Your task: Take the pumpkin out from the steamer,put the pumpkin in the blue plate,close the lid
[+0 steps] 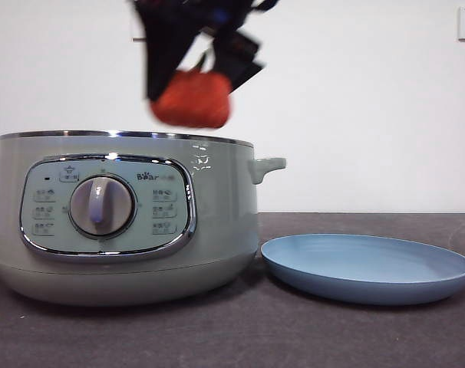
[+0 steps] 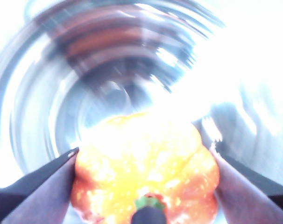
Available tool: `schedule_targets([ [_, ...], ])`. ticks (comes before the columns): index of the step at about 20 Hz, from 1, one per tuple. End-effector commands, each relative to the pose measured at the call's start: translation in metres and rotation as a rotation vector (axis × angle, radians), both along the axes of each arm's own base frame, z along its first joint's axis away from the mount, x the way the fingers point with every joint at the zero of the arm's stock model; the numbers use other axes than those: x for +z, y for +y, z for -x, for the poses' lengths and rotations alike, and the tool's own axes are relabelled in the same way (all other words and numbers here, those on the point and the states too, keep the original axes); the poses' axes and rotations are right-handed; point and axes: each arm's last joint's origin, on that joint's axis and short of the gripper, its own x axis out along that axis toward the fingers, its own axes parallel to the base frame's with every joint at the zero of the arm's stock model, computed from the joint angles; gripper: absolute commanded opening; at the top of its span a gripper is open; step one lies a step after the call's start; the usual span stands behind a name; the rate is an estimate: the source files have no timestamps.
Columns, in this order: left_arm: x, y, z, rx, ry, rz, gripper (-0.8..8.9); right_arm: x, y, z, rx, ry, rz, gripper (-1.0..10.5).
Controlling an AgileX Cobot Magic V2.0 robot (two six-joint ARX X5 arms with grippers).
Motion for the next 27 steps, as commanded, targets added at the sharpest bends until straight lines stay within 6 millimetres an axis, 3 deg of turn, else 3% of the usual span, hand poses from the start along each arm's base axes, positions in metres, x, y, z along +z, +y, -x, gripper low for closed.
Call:
schedule_targets([
  [1,0.008,-0.001,-0.002,0.001,-0.064,0.023,-0.08,0.026,-0.031,0.008,-0.045,0.002,0.006,-0.1],
  [3,0.007,-0.004,-0.007,-0.002,-0.053,0.018,-0.08,0.047,-0.063,0.019,-0.118,0.028,0.009,-0.1],
  [8,0.004,-0.011,-0.019,-0.027,-0.024,0.011,-0.08,0.077,-0.128,0.039,-0.337,0.106,0.003,-0.1],
  [13,0.004,-0.012,-0.019,-0.052,-0.025,0.021,-0.08,0.078,-0.166,0.061,-0.462,0.101,-0.041,-0.1],
  [15,0.005,-0.012,-0.019,-0.052,-0.026,0.021,-0.08,0.063,-0.173,0.069,-0.488,0.095,-0.061,-0.1],
  [19,0.006,-0.013,-0.020,-0.053,-0.038,0.029,-0.08,0.011,-0.176,0.075,-0.536,0.098,-0.102,-0.1],
  [24,0.007,-0.013,-0.020,-0.056,-0.050,0.037,-0.08,-0.058,-0.169,0.061,-0.559,0.088,-0.136,-0.1],
  [27,0.007,-0.013,-0.020,-0.055,-0.051,0.037,-0.08,-0.082,-0.160,0.045,-0.575,0.090,-0.149,-0.1],
])
